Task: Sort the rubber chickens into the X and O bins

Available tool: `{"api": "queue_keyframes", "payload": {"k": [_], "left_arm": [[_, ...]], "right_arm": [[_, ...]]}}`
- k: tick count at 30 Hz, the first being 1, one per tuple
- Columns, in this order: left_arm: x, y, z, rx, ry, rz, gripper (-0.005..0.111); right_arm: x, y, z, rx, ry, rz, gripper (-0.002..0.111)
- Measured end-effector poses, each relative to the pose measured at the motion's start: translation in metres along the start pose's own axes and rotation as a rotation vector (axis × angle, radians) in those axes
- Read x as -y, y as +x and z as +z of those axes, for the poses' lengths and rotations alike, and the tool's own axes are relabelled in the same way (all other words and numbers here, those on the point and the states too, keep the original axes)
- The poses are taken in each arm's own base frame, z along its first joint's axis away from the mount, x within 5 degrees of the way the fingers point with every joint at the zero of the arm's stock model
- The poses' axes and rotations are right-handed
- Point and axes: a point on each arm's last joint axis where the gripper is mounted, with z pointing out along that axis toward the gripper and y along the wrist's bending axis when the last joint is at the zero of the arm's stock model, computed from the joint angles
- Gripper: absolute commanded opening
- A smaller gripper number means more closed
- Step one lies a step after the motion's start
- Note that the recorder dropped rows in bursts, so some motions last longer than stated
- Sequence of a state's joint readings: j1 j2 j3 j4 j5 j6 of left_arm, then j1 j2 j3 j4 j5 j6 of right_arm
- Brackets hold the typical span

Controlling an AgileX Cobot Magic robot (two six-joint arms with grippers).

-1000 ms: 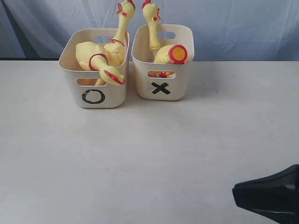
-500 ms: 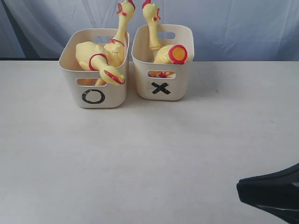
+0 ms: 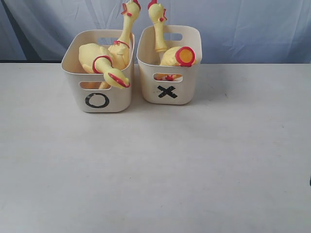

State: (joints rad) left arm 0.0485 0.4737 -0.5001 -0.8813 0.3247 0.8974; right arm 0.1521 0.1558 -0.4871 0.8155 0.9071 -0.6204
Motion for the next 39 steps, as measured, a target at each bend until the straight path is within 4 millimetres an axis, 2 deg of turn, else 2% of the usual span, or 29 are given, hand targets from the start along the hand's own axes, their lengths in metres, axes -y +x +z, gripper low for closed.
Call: {"api": "queue_keyframes", "payload": {"k": [7,25,28,31,33,35,39], "left_arm": [[0.010,0.020,-0.013,0.028,0.058,0.023,0.000],[0.013,0.023,-0.014,0.002,0.089,0.061,0.000],[0.015,0.020,-0.023,0.044,0.086,0.074,0.000],[0.018,0.016,-0.036,0.113,0.081,0.095,0.000],[0.020,0.015,-0.043,0.146,0.078,0.105,0.000],[0.020,0.015,-0.045,0.157,0.077,0.108,0.000],[0.020,0.015,-0.045,0.156,0.077,0.108,0.000]], "right_arm": [[-0.015,0.006,-0.020,0.124,0.033,-0.078,-0.001],[-0.015,0.006,-0.020,0.129,0.028,-0.074,-0.001],[-0.005,0.004,-0.021,0.151,0.146,-0.138,-0.001],[0.018,-0.006,-0.030,0.204,0.448,-0.353,-0.001],[0.026,-0.015,-0.038,0.250,0.607,-0.500,-0.001],[0.029,-0.024,-0.045,0.310,0.712,-0.615,-0.001],[0.027,-0.037,-0.053,0.442,0.798,-0.712,-0.001]]}}
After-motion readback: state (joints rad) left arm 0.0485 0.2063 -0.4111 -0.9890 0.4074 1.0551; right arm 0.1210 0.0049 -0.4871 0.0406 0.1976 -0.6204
